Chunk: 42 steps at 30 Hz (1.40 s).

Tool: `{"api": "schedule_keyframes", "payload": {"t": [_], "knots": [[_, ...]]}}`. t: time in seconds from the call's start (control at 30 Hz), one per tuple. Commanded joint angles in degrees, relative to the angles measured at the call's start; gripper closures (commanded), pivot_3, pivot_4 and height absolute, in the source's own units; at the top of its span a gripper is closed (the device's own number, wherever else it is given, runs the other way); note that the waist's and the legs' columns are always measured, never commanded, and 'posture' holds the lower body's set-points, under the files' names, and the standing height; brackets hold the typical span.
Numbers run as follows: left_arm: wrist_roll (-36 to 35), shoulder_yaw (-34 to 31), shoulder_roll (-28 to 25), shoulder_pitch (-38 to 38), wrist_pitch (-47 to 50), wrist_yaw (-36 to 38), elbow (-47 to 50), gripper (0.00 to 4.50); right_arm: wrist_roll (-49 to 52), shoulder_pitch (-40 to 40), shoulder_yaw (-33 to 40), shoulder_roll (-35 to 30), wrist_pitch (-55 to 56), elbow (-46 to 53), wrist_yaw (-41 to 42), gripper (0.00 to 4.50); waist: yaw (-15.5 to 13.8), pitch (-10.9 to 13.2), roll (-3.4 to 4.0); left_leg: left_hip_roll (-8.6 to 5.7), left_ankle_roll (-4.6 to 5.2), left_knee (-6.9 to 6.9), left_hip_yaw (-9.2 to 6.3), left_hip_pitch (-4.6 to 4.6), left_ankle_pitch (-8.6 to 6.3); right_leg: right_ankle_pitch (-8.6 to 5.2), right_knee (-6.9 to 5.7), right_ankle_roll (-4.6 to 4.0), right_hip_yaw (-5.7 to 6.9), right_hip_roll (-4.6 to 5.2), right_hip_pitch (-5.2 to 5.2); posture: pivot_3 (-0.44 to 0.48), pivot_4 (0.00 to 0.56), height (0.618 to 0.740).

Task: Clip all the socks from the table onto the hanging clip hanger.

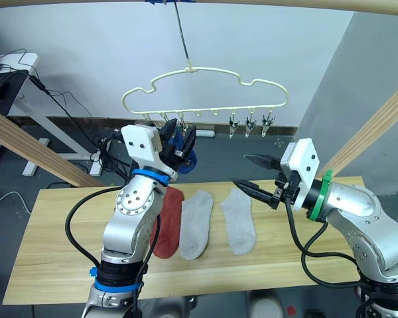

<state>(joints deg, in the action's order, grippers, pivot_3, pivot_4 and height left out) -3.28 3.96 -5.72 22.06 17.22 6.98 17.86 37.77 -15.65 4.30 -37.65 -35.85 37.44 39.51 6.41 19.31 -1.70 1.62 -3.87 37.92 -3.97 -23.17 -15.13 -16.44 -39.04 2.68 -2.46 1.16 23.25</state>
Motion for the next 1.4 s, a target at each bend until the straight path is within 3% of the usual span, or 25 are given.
{"api": "schedule_keyframes", "payload": {"t": [0.03,0.47,0.73,1.07,1.4], "knots": [[0.8,0.9,0.1,-0.3,-1.2,0.1,3.5,2.12,0.7,0.5,0.9,-0.6,0.6,2.5,0.0,1.45,0.0,0.0,0.00,0.00,0.00,0.00,0.00,0.00,0.00,0.00,0.00,0.00,0.00,0.00,0.00,-0.253,0.317,0.740],[1.1,0.4,0.4,-3.9,-4.0,-0.7,8.0,2.12,0.5,1.5,0.9,-1.3,0.7,2.8,0.3,1.45,0.0,0.0,0.00,0.01,0.00,-0.01,0.01,0.00,0.00,0.00,0.01,0.00,-0.01,0.00,0.00,-0.255,0.323,0.740],[0.1,3.2,-0.3,-11.2,-0.7,1.6,13.3,2.12,0.4,1.8,0.9,-1.5,0.9,2.6,0.5,1.45,0.0,0.0,0.00,0.00,0.00,0.00,-0.01,0.00,0.00,0.00,-0.01,0.00,-0.01,0.00,0.00,-0.250,0.328,0.740],[0.1,1.0,-0.7,-7.2,-1.2,2.0,5.8,2.12,0.4,1.5,0.8,-1.6,0.7,2.6,0.3,1.45,0.1,0.0,0.00,0.00,0.01,0.01,0.01,0.00,0.00,0.01,0.00,0.01,-0.02,-0.01,0.00,-0.259,0.328,0.740],[0.2,0.4,-0.3,-5.9,-2.2,1.9,4.3,2.12,0.3,1.4,0.8,-1.6,0.7,2.6,-0.2,1.45,0.1,0.0,0.00,0.00,0.01,0.01,0.01,0.00,0.00,0.01,0.00,0.01,-0.02,-0.01,0.00,-0.262,0.329,0.740]]}}
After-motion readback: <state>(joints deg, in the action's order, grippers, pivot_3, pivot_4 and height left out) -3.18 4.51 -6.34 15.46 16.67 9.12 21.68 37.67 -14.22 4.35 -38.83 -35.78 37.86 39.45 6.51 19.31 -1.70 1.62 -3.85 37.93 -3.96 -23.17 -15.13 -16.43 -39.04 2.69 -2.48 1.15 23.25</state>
